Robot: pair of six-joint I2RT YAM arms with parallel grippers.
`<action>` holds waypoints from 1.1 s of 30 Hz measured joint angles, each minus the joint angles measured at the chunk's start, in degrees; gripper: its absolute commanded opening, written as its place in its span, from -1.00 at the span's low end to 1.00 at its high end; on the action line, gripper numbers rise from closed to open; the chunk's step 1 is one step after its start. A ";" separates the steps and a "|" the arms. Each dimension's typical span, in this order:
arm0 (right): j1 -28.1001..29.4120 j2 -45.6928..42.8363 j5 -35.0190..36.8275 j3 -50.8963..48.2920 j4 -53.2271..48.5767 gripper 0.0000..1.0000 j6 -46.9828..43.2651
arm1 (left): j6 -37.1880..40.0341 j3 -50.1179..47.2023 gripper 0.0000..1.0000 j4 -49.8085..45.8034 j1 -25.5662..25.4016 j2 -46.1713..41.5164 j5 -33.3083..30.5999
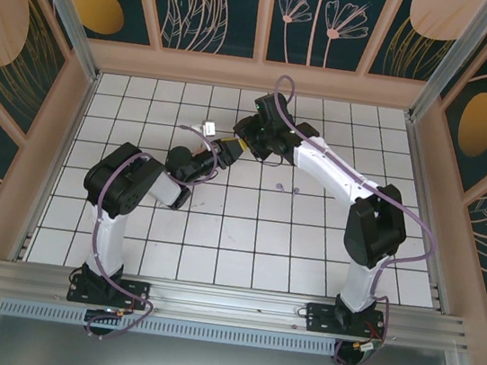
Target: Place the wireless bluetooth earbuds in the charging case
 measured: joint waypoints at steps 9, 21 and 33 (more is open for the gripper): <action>0.33 0.00 0.55 0.00 0.46 -0.35 0.76 | -0.22 0.59 -0.48 0.70 -0.17 0.48 -0.57; -0.24 -0.92 1.31 0.00 1.18 0.41 0.50 | -1.27 0.61 -1.00 1.07 -0.17 0.72 -0.72; -8.52 -23.32 0.72 -17.00 8.31 0.42 -15.04 | 1.42 1.66 -1.00 -9.27 -0.17 -5.42 8.33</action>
